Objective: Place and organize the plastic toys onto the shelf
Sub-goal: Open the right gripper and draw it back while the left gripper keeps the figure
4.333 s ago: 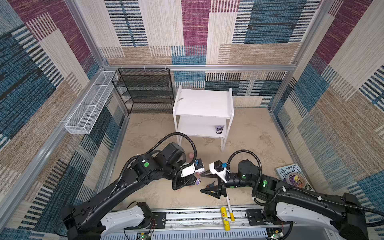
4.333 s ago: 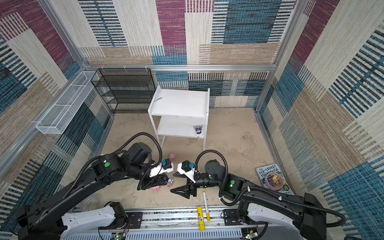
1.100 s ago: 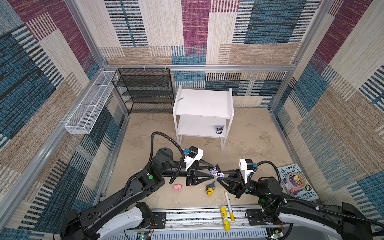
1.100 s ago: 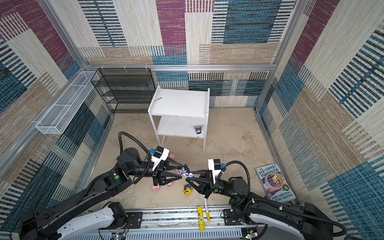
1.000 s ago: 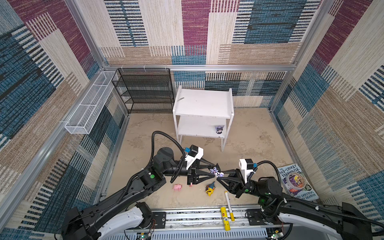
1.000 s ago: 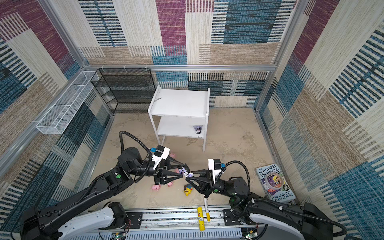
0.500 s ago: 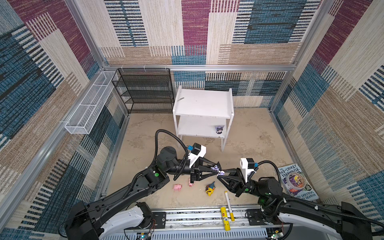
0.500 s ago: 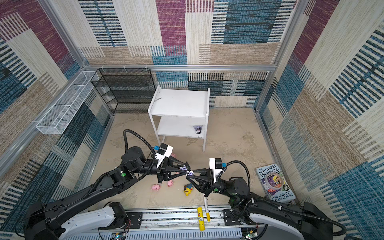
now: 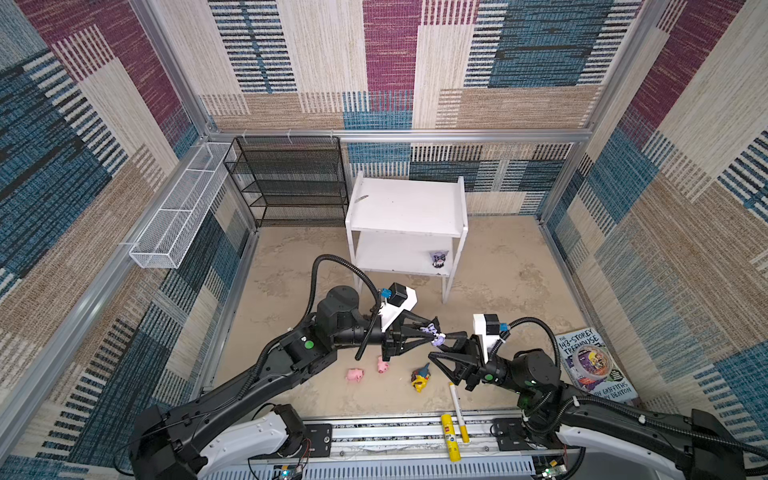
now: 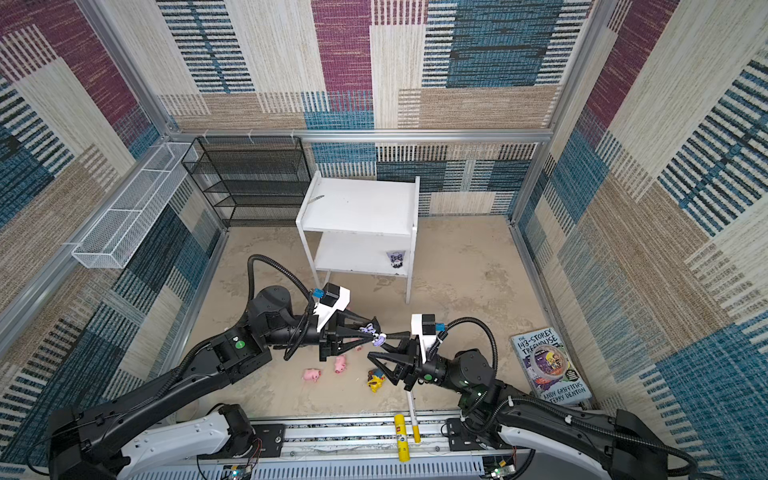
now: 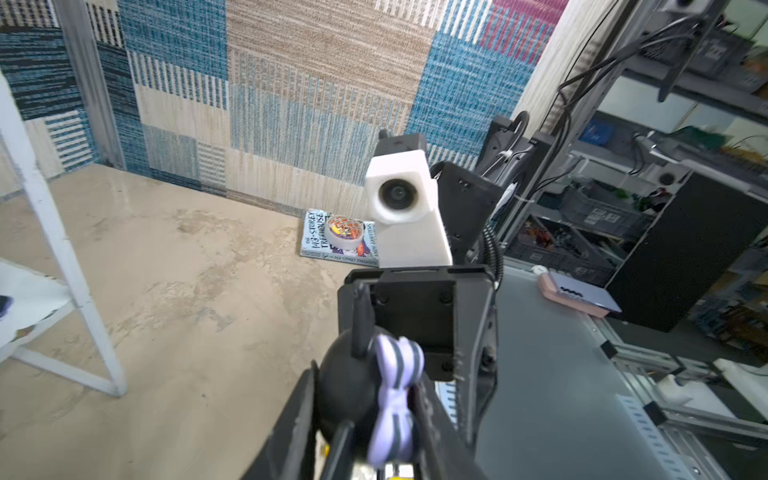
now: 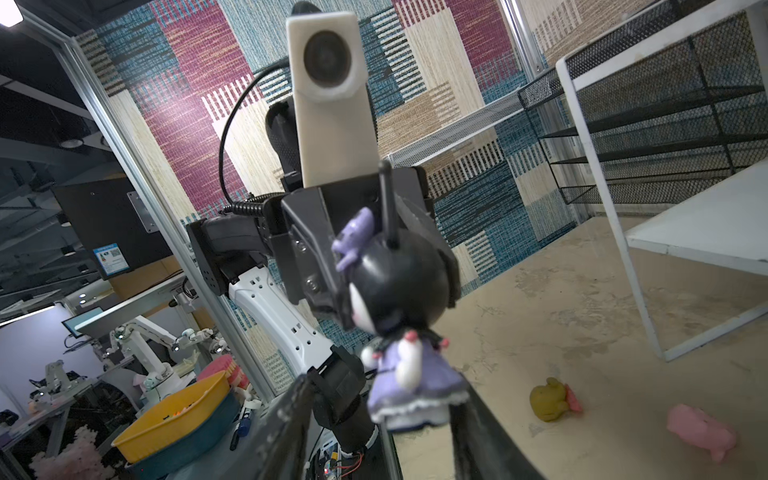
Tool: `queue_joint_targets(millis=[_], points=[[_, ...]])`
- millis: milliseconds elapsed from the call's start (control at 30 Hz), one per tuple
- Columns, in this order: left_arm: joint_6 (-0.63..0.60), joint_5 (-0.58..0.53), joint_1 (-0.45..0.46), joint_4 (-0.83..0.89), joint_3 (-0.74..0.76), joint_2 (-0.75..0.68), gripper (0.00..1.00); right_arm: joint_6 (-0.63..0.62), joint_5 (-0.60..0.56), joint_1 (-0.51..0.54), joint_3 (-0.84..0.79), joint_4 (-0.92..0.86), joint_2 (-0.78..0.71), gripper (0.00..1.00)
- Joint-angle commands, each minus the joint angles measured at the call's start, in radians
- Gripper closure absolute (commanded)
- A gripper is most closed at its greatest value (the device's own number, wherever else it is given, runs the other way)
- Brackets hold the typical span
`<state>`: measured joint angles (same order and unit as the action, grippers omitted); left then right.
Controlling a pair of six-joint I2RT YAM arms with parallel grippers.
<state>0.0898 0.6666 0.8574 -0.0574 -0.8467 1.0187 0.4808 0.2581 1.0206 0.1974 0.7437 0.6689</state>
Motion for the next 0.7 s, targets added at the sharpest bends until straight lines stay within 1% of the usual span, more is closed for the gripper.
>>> queue_joint_targets(millis=[0, 100, 200, 333, 467, 533, 667], points=[[-0.205, -0.061, 0.001, 0.293, -0.065, -0.010, 0.79, -0.114, -0.002, 0.000, 0.036, -0.241, -0.050, 0.41], [-0.292, -0.044, 0.001, 0.454, -0.117, -0.005, 0.79, -0.161, 0.017, 0.000, 0.067, -0.341, -0.087, 0.37], [-0.343, 0.006, 0.000, 0.547, -0.155, 0.003, 0.79, -0.192, 0.031, 0.000, 0.100, -0.397, -0.077, 0.36], [-0.360, 0.059, 0.000, 0.574, -0.179, 0.006, 0.79, -0.206, 0.072, -0.001, 0.130, -0.395, -0.032, 0.36], [-0.361, 0.080, 0.001, 0.575, -0.187, 0.006, 0.79, -0.210, 0.113, -0.002, 0.145, -0.366, 0.030, 0.37], [-0.358, 0.088, 0.002, 0.577, -0.191, 0.009, 0.79, -0.210, 0.123, -0.002, 0.150, -0.348, 0.051, 0.38], [-0.358, 0.093, 0.001, 0.580, -0.189, 0.014, 0.79, -0.211, 0.150, -0.002, 0.159, -0.310, 0.079, 0.50]])
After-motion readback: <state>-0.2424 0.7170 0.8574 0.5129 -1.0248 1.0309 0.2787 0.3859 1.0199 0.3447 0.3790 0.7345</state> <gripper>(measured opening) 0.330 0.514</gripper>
